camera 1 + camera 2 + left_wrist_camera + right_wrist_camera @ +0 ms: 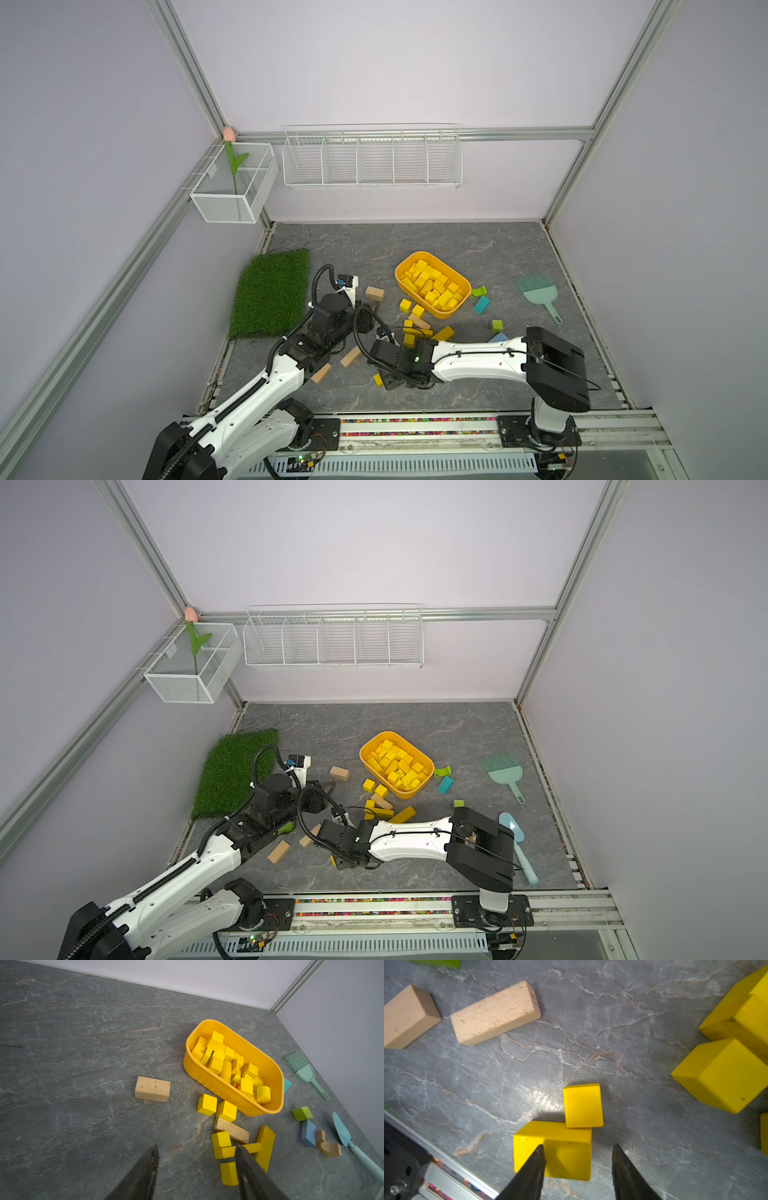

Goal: Pick out the yellow building blocks
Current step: Pick up the building block from the center of the board.

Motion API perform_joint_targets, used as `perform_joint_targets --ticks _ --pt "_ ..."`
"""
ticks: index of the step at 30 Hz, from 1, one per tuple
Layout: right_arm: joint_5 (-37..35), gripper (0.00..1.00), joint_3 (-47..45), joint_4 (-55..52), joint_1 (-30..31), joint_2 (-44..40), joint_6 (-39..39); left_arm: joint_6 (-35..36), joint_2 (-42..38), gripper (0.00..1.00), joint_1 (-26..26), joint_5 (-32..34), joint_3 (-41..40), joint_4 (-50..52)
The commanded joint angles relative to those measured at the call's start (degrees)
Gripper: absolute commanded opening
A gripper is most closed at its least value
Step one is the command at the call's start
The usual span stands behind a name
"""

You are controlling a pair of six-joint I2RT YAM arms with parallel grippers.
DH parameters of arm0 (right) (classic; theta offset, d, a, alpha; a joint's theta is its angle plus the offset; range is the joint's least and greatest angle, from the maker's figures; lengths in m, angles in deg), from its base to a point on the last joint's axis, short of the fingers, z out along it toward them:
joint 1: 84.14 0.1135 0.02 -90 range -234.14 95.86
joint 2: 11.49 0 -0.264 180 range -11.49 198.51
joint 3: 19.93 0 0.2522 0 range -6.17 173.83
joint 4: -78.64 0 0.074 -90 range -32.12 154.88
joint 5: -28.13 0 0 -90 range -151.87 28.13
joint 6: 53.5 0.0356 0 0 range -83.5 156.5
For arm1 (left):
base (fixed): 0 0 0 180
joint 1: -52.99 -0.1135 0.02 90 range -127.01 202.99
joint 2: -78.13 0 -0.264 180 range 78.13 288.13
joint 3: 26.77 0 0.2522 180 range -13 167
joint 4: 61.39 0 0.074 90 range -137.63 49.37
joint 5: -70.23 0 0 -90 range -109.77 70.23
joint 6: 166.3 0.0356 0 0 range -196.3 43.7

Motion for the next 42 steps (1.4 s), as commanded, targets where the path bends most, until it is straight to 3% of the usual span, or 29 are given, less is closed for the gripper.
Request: perform_joint_targets --ticks 1,5,8,27,31,35,42 --pt "0.1 0.64 0.6 -1.7 0.3 1.1 0.4 -1.0 0.1 0.61 -0.3 0.0 1.5 -0.1" --pt "0.4 0.79 0.6 -1.3 0.2 1.2 0.0 -0.9 0.2 0.61 -0.3 -0.1 1.5 -0.2" --pt "1.3 0.82 0.5 -0.2 0.3 1.1 -0.6 -1.0 0.2 0.61 -0.4 -0.1 1.6 -0.1" --pt "2.1 0.80 3.0 -0.9 1.2 3.6 -1.9 -1.0 0.2 0.61 -0.7 -0.3 1.5 -0.1" --pt "2.0 0.78 3.5 -1.7 1.2 4.1 -1.8 -1.1 0.3 0.61 -0.6 -0.4 1.5 -0.2" --pt "1.5 0.69 4.0 -2.6 1.2 4.6 -1.4 -1.1 0.4 0.62 -0.7 -0.4 1.5 -0.2" --pt "0.6 0.66 4.2 -3.5 1.2 4.6 -1.0 -1.1 0.4 0.62 -0.9 -0.5 1.5 -0.2"
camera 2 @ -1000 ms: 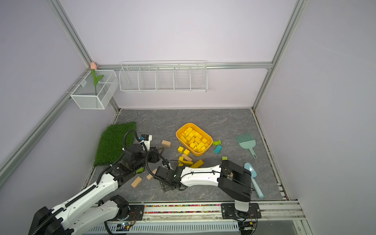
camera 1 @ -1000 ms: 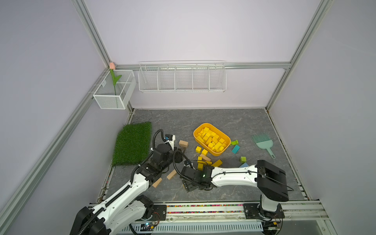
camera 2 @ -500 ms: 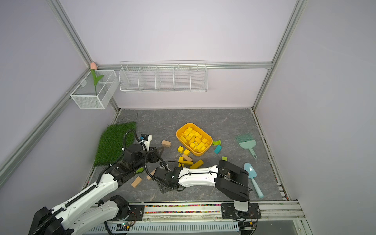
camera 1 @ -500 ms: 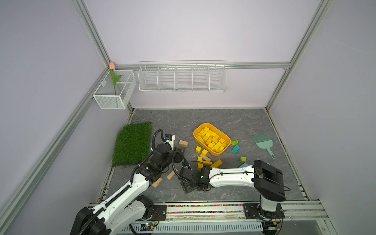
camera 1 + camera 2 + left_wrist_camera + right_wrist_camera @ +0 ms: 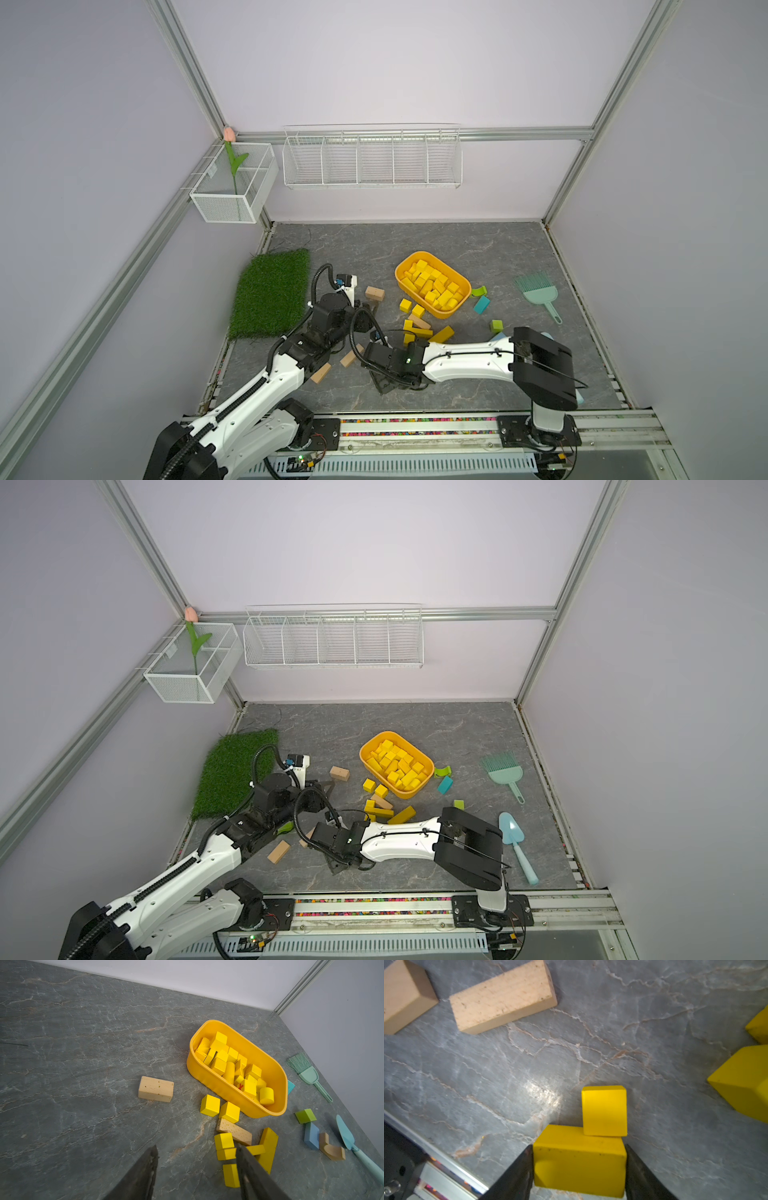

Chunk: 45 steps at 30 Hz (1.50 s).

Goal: Pick out the yellow building blocks
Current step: Pick up the building block from the center of the board.

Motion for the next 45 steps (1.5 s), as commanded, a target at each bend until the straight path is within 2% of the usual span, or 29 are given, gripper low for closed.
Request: perform_joint_targets --ticks 1,25,27,31,45 --pt "-1.2 0.66 1.0 -2.3 0.4 0.7 0.5 -0.9 0.3 0.62 -0.3 -0.6 1.6 -0.2" --pt "0.0 0.66 1.1 -2.7 -0.9 2.6 1.2 -1.1 0.0 0.62 -0.5 -0.7 1.3 -0.4" --pt "-0.1 0.63 1.1 -2.8 -0.8 2.3 1.2 -1.1 0.0 0.62 -0.5 -0.8 1.3 -0.4" --pt "-2.2 0.56 -0.6 -2.8 -1.0 -0.6 1.7 -1.1 -0.2 0.63 -0.6 -0.8 1.3 -0.4" --pt "-5.8 0.56 -4.9 -6.2 -4.6 -10.3 1.1 -1.3 -0.8 0.64 -1.0 -0.9 0.9 -0.5"
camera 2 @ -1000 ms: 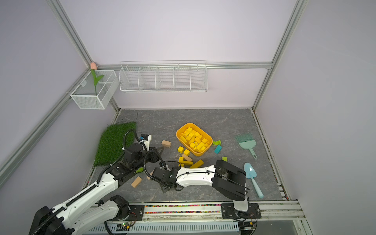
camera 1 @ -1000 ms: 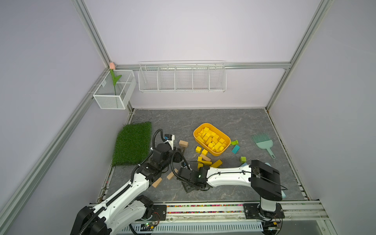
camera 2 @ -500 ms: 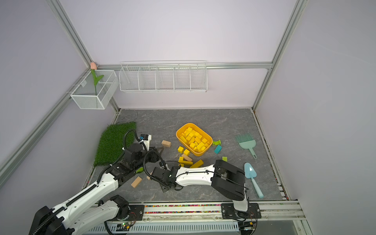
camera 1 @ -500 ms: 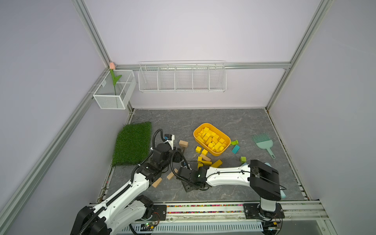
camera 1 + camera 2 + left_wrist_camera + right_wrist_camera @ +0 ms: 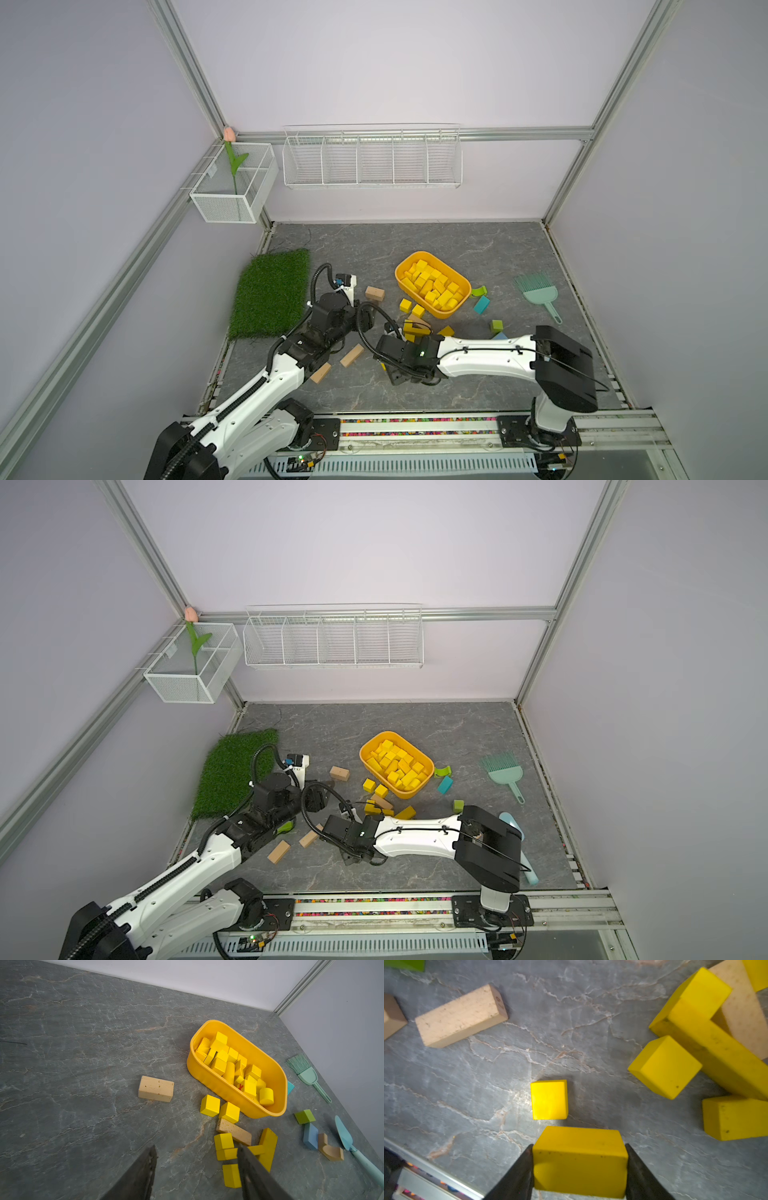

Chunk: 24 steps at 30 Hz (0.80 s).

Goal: Pick out the yellow building blocks
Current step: Pick up the building block from the center of the board, then place the building block in the storage box.

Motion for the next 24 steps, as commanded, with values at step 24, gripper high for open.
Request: perform_joint_targets --ticks 24 --pt "7.9 0.58 10.0 -7.9 -31.3 -12.5 -12.3 -1.1 -0.3 0.75 -1.0 -2.0 0.6 -1.3"
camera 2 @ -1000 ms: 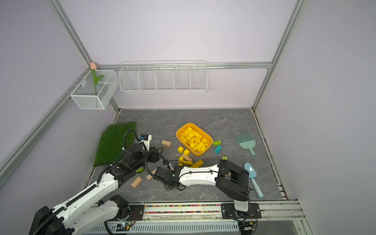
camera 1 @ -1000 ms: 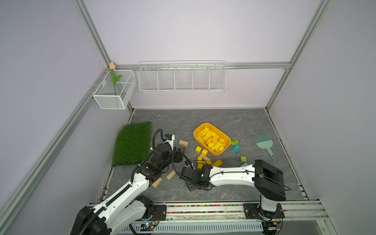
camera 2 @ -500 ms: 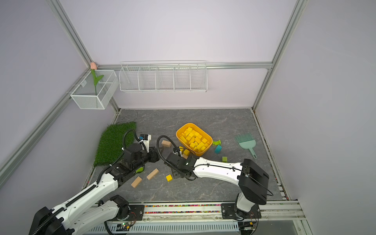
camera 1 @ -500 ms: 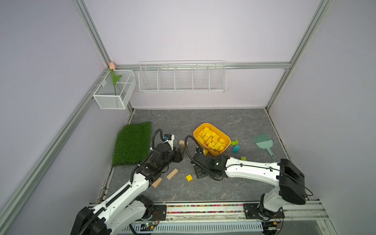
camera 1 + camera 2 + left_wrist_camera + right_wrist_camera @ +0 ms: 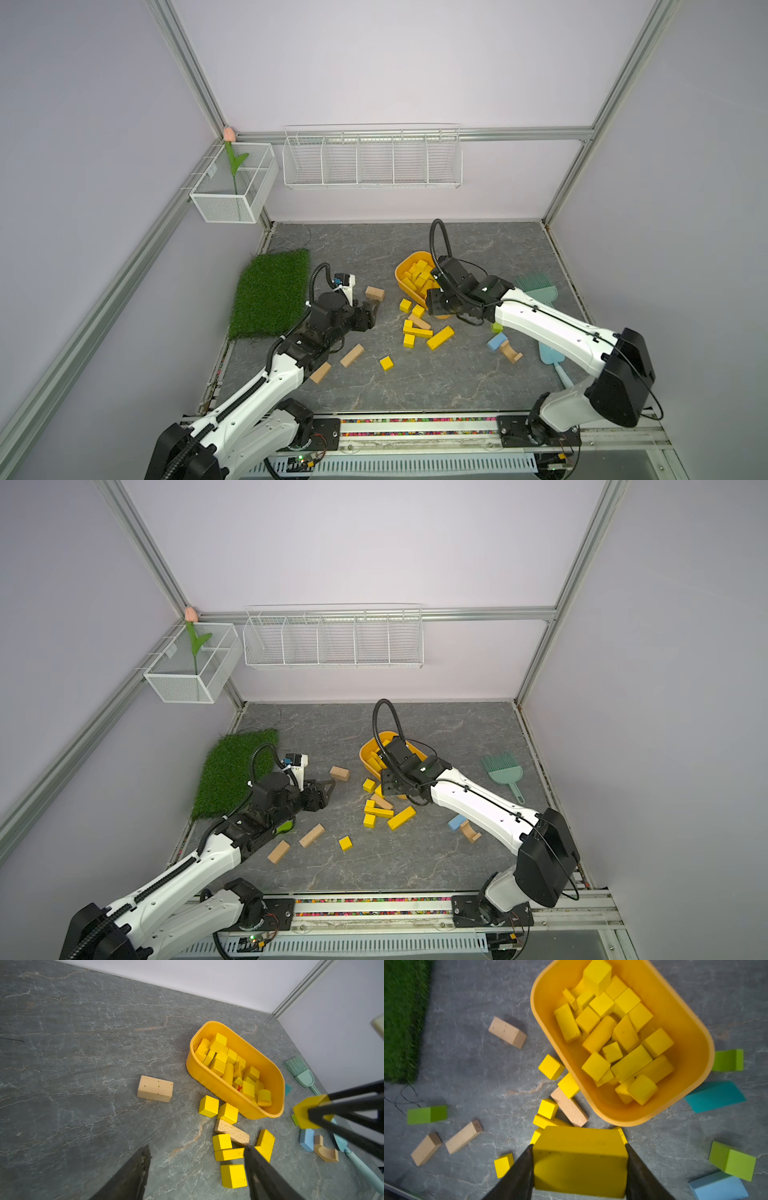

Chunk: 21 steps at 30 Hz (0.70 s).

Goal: Pick out the yellow building blocks
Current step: Place the building block in the storage box.

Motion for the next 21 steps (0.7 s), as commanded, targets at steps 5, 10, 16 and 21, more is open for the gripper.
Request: perform_joint_targets --ticks 5,10,16,21 --pt "9.2 0.58 7.5 1.1 -8.5 7.6 -0.1 0.0 -1.2 0.80 -0.3 -1.8 -0.1 -2.0" --pt "11.4 0.58 13.0 0.7 -12.0 15.1 2.7 0.1 -2.2 1.00 -0.4 -1.9 -0.9 -2.7" --pt "10.5 0.58 19.4 -1.6 -14.6 23.2 7.4 0.6 -1.4 1.00 -0.4 -3.2 -0.9 -3.5" --pt "10.4 0.57 23.5 -3.6 -16.4 28.5 12.1 0.8 -1.8 1.00 -0.4 -3.6 -1.4 -4.1"
